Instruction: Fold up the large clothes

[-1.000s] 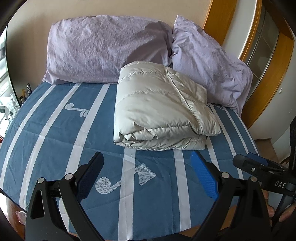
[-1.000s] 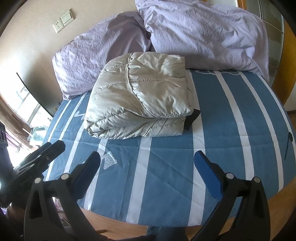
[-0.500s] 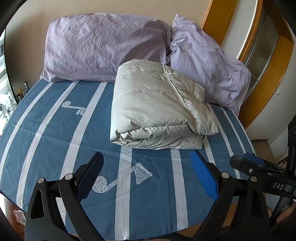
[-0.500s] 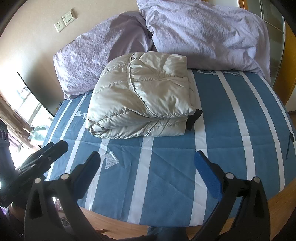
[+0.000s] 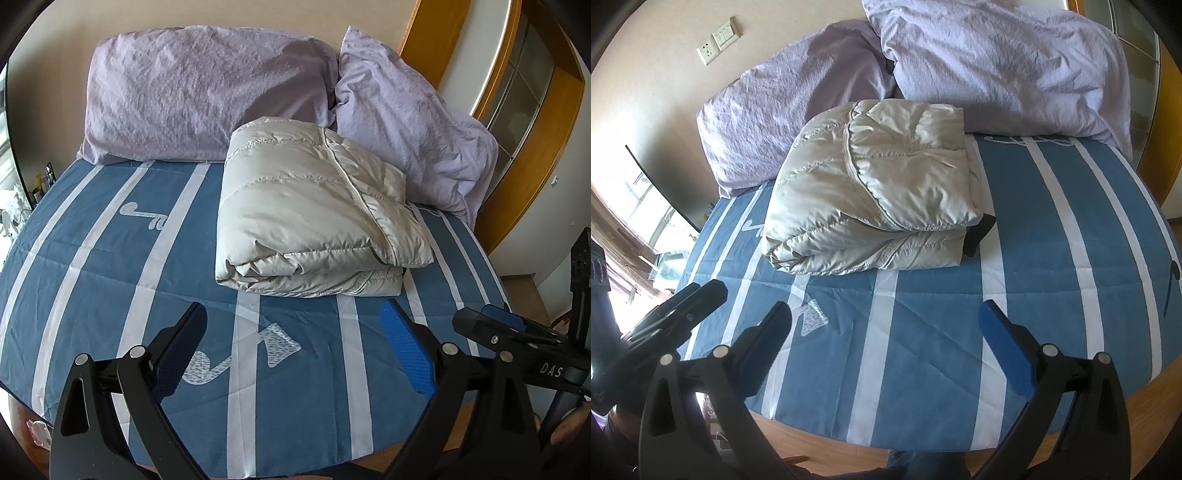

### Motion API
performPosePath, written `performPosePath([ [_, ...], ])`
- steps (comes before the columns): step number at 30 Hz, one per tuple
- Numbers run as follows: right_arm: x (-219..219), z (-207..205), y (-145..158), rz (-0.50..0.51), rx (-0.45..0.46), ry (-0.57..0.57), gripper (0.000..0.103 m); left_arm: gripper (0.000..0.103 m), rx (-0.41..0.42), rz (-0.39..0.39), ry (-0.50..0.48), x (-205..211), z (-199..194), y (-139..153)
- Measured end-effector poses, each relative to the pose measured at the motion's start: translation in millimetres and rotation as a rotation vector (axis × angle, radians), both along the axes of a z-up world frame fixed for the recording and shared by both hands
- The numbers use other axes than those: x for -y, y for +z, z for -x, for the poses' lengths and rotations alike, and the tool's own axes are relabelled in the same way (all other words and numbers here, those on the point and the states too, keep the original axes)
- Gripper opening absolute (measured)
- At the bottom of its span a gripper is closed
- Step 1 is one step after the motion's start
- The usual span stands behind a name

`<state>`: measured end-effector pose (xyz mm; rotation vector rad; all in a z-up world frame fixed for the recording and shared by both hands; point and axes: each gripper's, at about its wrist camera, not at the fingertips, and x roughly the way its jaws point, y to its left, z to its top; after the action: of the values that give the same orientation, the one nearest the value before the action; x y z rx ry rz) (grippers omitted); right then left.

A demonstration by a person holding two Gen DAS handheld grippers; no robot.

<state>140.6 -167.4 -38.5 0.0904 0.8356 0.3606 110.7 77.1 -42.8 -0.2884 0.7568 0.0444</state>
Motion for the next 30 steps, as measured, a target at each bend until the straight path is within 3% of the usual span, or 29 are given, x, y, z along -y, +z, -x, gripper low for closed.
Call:
performPosePath([
  [30, -2.6, -0.3, -7.1, -0.007, -0.012, -0.004, 0.101, 0.096, -0.010, -0.001, -0.008, 4.7, -3.2, -0.1],
])
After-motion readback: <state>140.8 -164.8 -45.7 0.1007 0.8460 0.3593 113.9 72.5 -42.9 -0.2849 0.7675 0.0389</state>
